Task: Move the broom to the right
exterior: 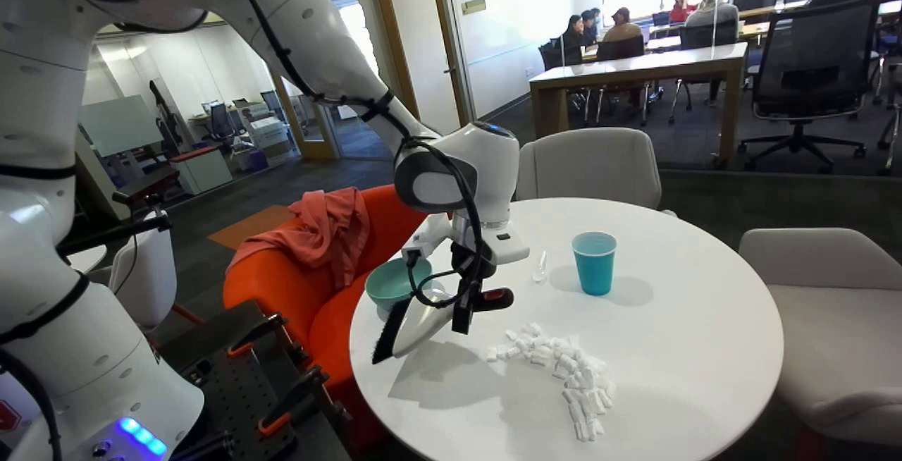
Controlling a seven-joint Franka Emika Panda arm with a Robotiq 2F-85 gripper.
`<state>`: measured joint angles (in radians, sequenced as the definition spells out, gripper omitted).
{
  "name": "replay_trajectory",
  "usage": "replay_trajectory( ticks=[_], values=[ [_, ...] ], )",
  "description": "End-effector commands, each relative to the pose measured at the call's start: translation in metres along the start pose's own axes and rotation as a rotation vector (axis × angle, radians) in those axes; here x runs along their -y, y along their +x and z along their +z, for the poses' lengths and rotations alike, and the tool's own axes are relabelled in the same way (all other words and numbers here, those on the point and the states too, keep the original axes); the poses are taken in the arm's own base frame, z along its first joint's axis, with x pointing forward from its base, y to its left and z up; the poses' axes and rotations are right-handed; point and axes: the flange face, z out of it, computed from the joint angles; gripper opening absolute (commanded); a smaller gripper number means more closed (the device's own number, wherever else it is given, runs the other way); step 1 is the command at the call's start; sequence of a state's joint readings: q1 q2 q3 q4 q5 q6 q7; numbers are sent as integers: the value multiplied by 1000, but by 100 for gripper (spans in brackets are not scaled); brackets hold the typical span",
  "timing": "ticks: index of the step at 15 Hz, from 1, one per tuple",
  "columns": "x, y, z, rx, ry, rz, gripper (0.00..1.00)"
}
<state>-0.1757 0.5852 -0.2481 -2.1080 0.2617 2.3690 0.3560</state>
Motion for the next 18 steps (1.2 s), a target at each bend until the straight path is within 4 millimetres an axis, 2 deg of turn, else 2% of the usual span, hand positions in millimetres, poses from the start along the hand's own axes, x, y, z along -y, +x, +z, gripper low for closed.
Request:
replay_trajectory(
  ticks=[1, 9, 10, 11, 13, 16, 18],
  values=[
    [-6, 22, -29, 23, 7, 90, 0],
    [-28, 91, -60, 13, 96, 286, 0],
    [-28, 97, -60, 8, 104, 284, 0],
    [-30, 85, -55, -11, 87, 251, 0],
    [-34, 95, -55, -17, 94, 265, 0],
    [-34, 98, -52, -16, 94, 267, 0],
    [-34, 117, -57, -10, 127, 341, 0]
  ],
)
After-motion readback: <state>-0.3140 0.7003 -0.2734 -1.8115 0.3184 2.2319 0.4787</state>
